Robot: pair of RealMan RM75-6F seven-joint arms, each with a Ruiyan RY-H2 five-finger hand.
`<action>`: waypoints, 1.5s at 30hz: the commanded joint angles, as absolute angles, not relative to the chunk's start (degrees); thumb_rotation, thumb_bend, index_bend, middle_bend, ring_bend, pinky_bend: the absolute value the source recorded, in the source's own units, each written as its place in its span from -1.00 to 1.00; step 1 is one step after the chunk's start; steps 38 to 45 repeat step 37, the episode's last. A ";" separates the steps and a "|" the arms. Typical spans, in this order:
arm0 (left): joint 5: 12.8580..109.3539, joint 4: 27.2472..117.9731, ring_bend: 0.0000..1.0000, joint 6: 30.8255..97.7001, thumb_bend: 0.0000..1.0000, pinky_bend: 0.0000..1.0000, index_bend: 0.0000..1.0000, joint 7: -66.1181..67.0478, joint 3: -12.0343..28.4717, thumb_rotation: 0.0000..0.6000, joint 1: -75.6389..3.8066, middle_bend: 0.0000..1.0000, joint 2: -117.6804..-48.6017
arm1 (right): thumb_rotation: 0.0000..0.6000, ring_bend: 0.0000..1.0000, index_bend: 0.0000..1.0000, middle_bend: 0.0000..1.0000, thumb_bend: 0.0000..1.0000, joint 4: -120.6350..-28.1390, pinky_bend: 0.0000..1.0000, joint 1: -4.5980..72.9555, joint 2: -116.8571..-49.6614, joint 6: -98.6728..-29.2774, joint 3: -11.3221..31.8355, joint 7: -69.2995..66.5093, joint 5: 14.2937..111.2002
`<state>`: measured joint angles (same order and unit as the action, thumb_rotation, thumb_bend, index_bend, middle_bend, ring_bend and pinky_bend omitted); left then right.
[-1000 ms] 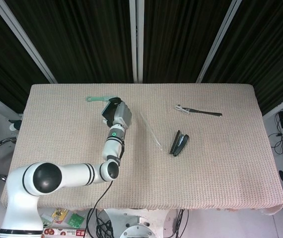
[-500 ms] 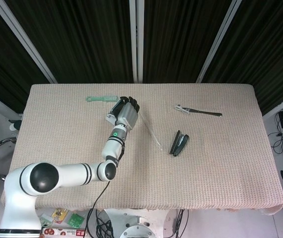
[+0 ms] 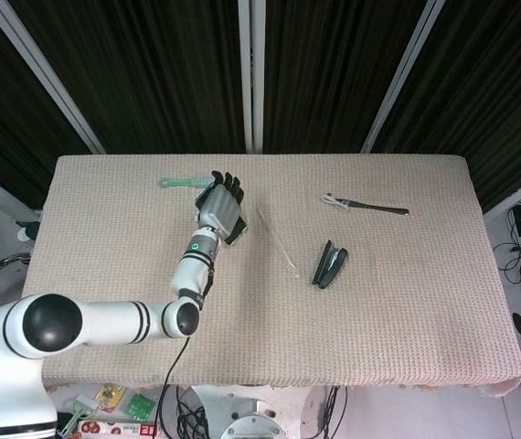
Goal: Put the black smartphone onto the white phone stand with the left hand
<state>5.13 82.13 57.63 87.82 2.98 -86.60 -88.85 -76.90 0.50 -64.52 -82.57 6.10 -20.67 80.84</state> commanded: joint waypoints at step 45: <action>81.08 94.71 -0.97 102.02 -0.86 -0.70 -1.00 5.40 -16.43 1.00 -16.26 -1.00 -66.01 | 1.00 -1.00 -1.00 -1.00 -0.58 -84.33 -1.00 1.97 -65.66 -85.70 3.08 -9.26 88.12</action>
